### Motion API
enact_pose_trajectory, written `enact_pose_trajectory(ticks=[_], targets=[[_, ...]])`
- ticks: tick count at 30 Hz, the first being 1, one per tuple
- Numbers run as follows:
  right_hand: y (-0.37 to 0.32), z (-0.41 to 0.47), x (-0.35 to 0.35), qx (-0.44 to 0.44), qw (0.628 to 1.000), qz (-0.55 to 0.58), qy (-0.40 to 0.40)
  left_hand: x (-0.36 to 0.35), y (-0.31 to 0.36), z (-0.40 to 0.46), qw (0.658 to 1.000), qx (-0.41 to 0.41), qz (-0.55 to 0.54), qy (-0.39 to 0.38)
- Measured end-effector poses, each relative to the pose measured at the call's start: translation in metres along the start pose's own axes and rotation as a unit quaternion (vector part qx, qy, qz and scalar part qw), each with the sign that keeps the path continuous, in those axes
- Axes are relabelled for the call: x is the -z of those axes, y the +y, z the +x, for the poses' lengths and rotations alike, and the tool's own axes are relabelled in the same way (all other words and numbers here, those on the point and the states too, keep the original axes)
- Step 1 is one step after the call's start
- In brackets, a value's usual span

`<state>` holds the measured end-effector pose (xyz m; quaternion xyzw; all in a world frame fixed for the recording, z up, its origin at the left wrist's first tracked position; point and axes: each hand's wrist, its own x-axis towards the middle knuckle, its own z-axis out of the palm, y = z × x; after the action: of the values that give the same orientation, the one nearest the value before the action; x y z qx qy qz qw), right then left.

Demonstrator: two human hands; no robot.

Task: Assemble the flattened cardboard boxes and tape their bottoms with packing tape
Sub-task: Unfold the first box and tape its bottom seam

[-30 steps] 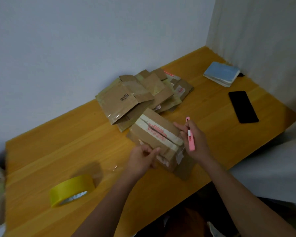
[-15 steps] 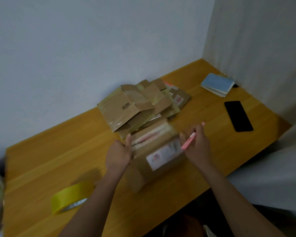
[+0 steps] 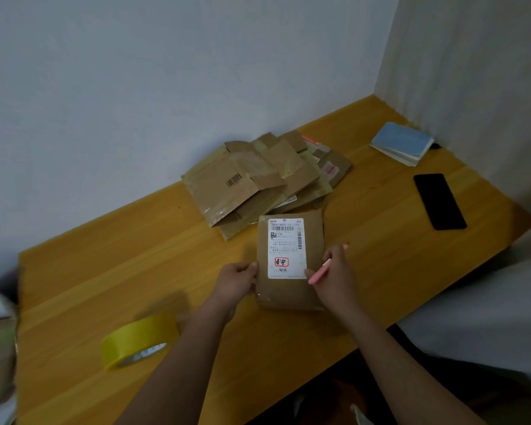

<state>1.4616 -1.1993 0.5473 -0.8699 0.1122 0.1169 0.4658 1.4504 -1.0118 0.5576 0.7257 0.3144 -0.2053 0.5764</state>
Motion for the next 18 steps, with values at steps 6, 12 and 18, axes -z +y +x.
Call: enact_pose_trajectory(ticks=[6,12,18], targets=[[0.018,0.004,0.007,-0.01,0.991,0.133,-0.024,0.022,0.002,-0.009,0.973,-0.006,-0.227,-0.043],[0.001,-0.005,-0.003,0.064,0.993,0.077,0.057,0.022,-0.005,-0.012,0.974,0.041,-0.216,-0.046],[-0.01,-0.008,0.005,0.112,0.977,0.182,-0.015,0.014,0.008,-0.017,0.976,-0.066,-0.195,-0.064]])
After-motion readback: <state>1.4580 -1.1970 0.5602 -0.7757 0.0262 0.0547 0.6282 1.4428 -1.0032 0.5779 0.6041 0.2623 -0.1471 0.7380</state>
